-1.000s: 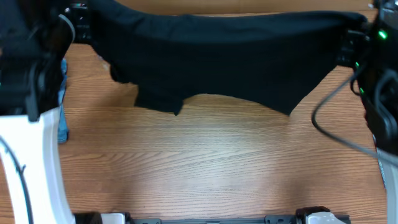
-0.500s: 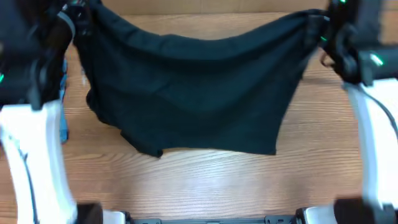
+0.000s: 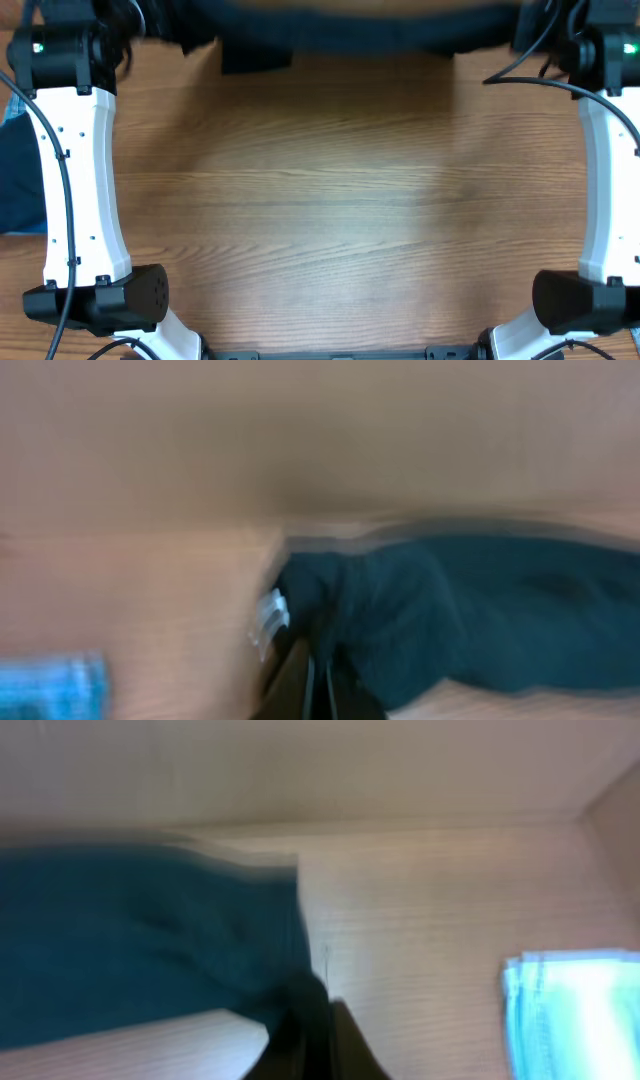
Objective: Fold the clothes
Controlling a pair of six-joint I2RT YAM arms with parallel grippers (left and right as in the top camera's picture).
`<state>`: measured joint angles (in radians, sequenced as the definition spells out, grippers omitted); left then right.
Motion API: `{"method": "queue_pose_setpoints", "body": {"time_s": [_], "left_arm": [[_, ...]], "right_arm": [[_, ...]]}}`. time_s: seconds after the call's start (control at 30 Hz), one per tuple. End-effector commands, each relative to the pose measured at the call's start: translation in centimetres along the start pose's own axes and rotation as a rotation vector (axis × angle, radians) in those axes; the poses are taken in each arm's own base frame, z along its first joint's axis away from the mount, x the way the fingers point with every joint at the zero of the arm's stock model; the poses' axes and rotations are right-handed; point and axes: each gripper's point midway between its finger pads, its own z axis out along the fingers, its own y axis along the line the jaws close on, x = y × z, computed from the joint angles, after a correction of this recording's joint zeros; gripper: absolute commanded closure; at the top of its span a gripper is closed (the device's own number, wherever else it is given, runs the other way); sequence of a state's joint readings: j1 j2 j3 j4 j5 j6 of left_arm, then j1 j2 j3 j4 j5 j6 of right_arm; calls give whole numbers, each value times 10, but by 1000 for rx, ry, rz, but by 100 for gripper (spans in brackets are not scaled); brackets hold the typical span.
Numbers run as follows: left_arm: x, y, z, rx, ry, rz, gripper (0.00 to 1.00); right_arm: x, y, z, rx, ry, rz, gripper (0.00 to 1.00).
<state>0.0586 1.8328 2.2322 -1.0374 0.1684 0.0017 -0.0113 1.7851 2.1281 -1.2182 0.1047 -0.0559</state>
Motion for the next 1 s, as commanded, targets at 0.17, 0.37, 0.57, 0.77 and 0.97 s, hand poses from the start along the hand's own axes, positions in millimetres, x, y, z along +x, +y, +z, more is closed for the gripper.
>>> {"method": "queue_pose_setpoints", "body": {"time_s": [0.17,0.37,0.57,0.77,0.97], "left_arm": [[188,-72,27,148,721,-31,96],[276,-67,34,118,1018,-53,96],[298,-51,4,28,1178,-27,96],[300,-33,-3,-68,1206,23,30],[272,-38,50,-46,961,9,23]], "right_arm": [[156,25,50,-118,589,-4,96],[209,24,55,-112,762,-5,96],[230,20,33,-99,884,-9,84],[234,-29,27,190,906,62,38],[224,-11,42,71,845,133,38]]}}
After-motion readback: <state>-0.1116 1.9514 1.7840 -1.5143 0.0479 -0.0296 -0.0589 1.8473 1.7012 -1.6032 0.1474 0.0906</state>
